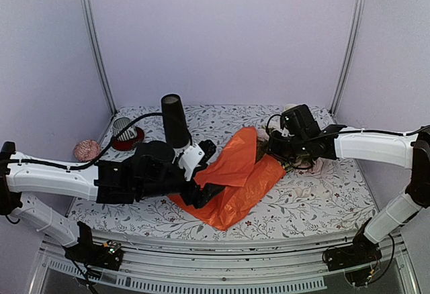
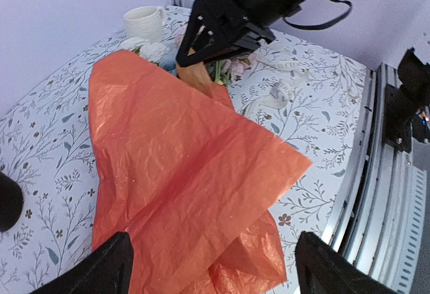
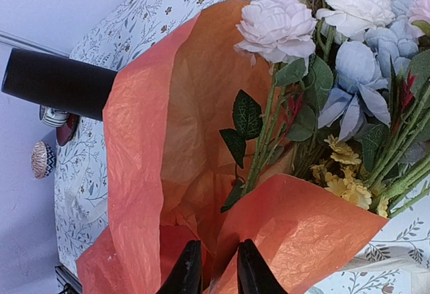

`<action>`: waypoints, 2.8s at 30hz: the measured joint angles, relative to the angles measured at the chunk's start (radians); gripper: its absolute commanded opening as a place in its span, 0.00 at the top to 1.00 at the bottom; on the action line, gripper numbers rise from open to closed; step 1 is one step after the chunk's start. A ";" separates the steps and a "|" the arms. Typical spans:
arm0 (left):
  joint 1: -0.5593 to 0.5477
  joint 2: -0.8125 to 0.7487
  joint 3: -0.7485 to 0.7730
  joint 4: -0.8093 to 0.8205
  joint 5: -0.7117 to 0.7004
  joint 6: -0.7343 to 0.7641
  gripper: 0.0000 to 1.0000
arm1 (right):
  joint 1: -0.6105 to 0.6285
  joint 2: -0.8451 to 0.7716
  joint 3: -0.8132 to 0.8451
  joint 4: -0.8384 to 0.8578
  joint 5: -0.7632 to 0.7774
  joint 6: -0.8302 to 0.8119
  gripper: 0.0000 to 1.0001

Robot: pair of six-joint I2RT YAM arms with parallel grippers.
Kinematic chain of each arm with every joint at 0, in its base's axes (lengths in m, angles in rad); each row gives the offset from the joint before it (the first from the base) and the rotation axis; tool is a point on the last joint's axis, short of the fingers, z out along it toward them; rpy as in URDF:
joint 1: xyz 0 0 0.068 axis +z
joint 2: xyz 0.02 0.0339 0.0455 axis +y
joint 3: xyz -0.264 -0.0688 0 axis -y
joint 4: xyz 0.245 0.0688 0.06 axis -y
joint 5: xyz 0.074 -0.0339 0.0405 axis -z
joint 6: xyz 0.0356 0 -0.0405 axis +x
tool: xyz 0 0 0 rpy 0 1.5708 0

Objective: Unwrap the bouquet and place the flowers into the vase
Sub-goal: Unfold the folded wrapping paper from the folded wrapping paper.

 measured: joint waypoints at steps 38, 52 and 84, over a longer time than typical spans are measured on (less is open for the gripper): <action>-0.145 0.336 0.324 -0.153 -0.362 0.109 1.00 | 0.006 -0.061 -0.044 0.057 -0.036 0.008 0.98; 0.234 0.147 0.273 -0.204 -0.288 -0.145 1.00 | 0.006 -0.356 -0.206 -0.019 -0.010 0.035 0.97; 0.671 0.228 0.019 -0.208 -0.042 -0.269 1.00 | 0.006 -1.045 -0.514 -0.642 0.060 0.291 0.93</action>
